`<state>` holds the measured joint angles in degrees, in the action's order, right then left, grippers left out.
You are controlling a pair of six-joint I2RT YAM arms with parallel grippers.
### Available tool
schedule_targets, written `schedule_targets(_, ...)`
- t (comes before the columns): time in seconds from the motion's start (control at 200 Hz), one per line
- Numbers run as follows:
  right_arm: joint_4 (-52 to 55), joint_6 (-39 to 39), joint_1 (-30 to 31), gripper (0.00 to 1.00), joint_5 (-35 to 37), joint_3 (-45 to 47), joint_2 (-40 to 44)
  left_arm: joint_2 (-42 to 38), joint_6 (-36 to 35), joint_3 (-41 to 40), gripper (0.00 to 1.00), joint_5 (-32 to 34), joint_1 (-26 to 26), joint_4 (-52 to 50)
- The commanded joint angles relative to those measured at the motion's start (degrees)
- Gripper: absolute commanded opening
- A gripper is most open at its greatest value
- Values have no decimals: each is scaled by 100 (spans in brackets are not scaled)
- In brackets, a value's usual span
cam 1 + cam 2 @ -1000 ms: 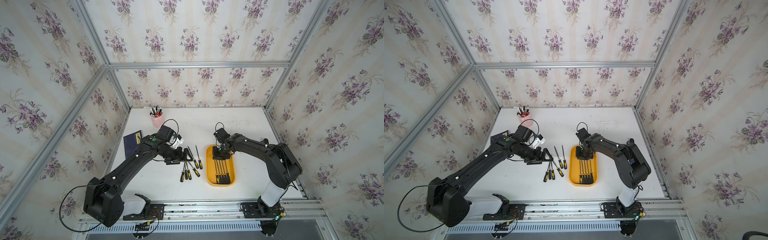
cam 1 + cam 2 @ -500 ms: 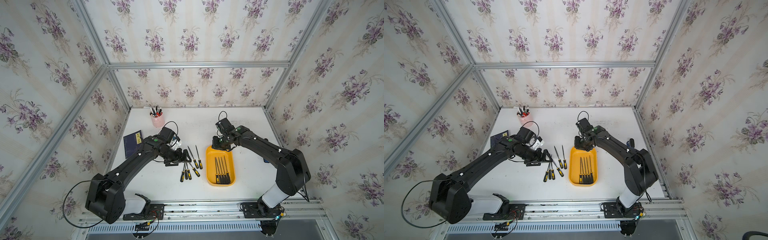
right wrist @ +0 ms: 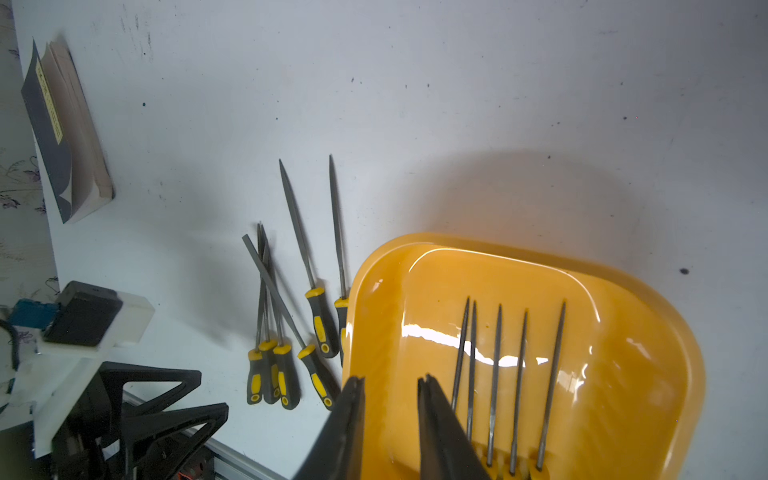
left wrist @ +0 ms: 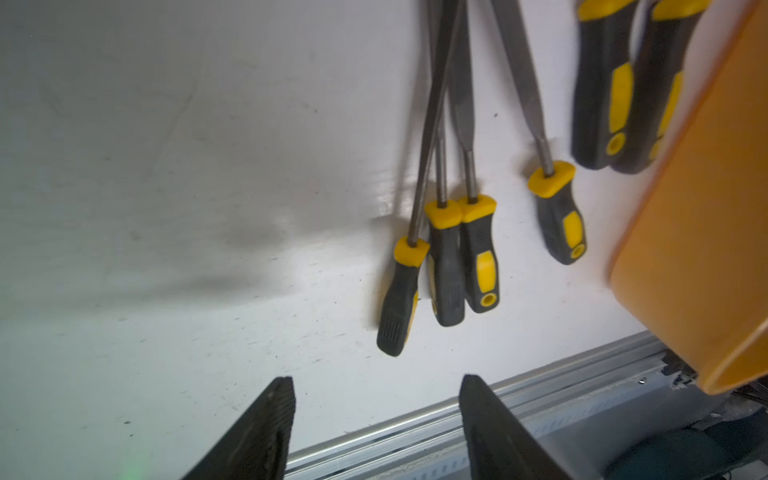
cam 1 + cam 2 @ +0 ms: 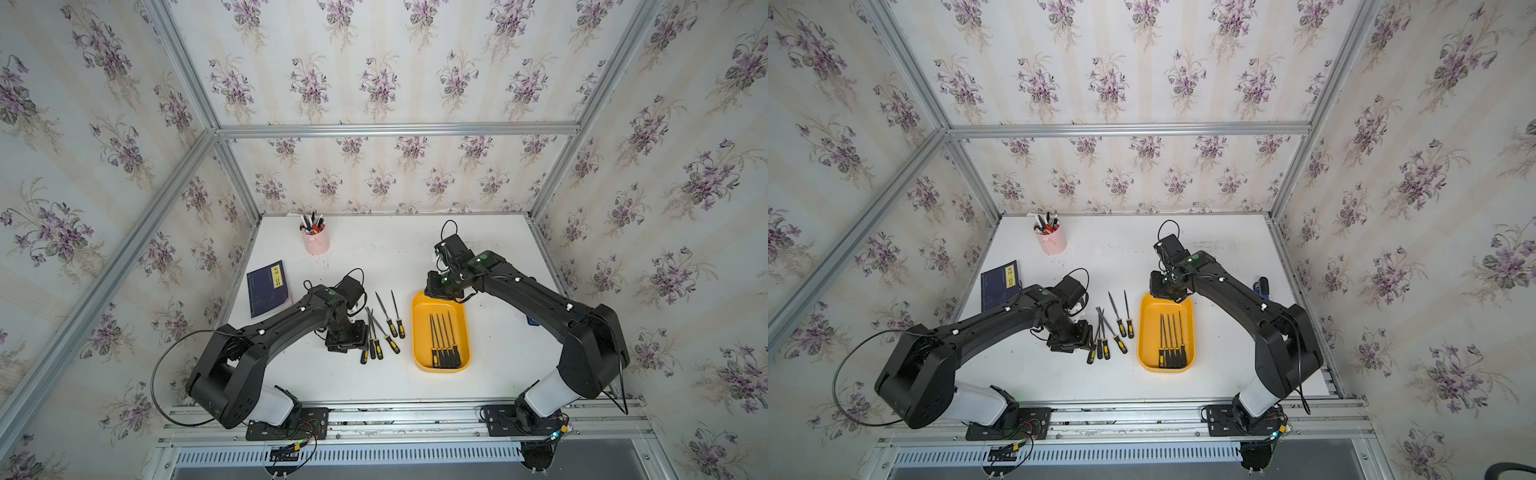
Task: Put the file tool into the storage box
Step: Place the file tool in the storage box, then pick up the file tool from the center of the board.
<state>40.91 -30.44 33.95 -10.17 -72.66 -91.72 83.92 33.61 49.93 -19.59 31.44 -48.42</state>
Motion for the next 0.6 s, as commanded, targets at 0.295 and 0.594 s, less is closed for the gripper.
schedule_targets(0.295,-66,-69,6,27,-28,68,53,387,147,93,67,695,351,172)
schedule_targets(0.594,-100,-89,6,27,-32,213,90,662,73,254,65,773,524,150)
